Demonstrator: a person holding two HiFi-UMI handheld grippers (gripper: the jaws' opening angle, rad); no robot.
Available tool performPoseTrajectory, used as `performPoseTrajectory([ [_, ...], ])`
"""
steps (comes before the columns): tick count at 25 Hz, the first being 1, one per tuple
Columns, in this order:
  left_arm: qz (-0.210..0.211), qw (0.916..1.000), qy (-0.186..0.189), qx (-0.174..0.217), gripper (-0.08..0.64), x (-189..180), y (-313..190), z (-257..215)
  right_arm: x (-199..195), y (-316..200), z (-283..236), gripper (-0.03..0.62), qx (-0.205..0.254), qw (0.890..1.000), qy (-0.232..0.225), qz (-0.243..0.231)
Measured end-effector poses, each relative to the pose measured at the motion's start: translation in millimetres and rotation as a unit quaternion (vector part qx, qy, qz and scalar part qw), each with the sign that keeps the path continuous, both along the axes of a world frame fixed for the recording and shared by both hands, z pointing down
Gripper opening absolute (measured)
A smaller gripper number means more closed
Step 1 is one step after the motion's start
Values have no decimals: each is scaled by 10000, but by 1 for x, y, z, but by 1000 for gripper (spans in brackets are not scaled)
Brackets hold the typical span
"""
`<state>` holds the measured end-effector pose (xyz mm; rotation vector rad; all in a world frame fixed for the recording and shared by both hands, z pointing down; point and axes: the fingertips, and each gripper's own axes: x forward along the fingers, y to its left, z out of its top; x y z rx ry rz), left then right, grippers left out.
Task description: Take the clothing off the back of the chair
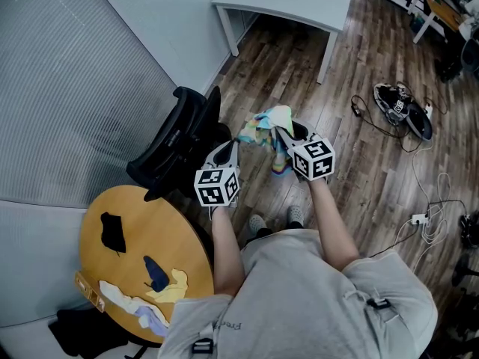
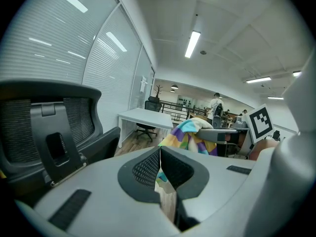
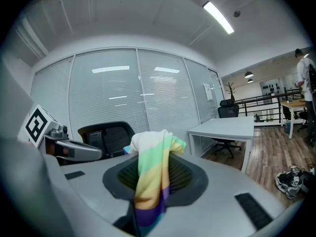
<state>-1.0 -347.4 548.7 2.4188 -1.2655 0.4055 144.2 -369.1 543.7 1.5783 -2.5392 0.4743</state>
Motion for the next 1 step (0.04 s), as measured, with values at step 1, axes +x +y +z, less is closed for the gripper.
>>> performPoseTrajectory([
  [1,-1,10000,-7,1,28,0,0,0,1,0,0,115,2,10000,-4,3],
])
